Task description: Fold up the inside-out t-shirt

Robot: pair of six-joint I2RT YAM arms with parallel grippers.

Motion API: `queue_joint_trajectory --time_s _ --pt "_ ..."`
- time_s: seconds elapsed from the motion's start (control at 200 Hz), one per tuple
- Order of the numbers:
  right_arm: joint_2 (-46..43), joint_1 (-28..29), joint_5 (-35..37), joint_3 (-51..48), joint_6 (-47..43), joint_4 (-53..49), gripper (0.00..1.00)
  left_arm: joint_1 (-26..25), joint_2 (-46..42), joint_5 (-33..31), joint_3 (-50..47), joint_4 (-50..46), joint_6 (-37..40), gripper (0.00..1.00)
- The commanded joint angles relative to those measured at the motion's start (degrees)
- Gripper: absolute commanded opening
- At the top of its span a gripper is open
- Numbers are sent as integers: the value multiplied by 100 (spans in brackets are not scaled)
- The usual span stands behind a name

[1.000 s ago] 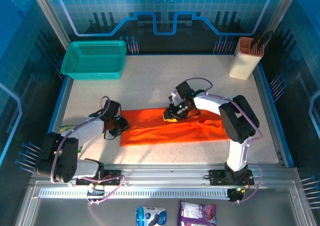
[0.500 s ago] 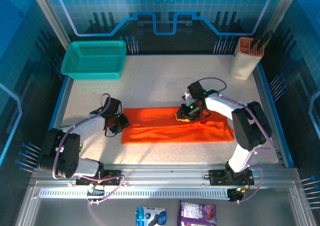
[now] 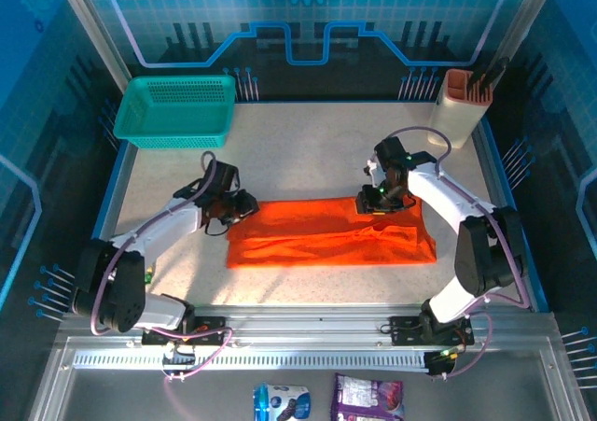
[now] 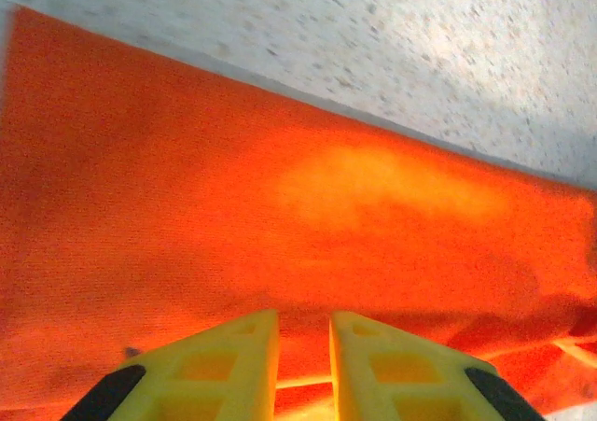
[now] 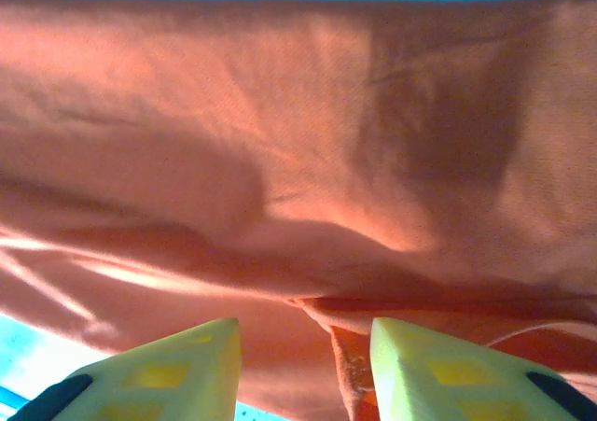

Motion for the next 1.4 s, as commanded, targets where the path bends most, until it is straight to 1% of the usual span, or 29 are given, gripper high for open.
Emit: queue_joint_trajectory --time_s 0.0,0.13,0.265,0.34,0.43,0.565,0.655,0.75,0.871,0.986,1.106,1.211,1.261,1.396 --pt "219 -11 -480 -76 -315 -200 43 -303 347 178 267 35 -67 23" --pt "439 -8 -626 -156 -335 -95 45 -629 709 219 490 236 -173 23" --pt "471 72 -450 -296 -204 -234 45 -824 1009 227 672 295 -188 23" --pt "254 228 -157 -408 7 -487 44 -861 1099 245 690 330 -196 23" --pt "-127 553 152 -651 364 -804 44 -870 1171 272 706 369 -179 23" --pt "-643 903 240 -1129 924 -1070 44 -870 1278 301 761 314 -75 23" --pt "-932 933 396 -1093 1064 -1251 45 -870 1298 315 780 270 -22 23" --pt "-1196 655 504 -907 1024 -1239 44 -868 1323 311 809 236 34 23" --pt "-1262 -98 328 -668 762 -895 44 -870 1370 298 846 231 41 23" --pt "-855 -905 -50 -390 424 -538 44 -878 1368 373 878 281 13 23" --pt "-247 -1536 -575 -242 159 -122 53 -992 1399 493 1062 256 137 24" --pt "309 -1808 -960 -192 15 141 55 -1102 1488 566 1238 256 155 24" --pt "454 -1851 -1084 -248 -10 200 55 -1155 1541 589 1322 240 164 24" --pt "229 -1834 -1326 -748 65 335 58 -1350 1719 685 1559 272 191 24"
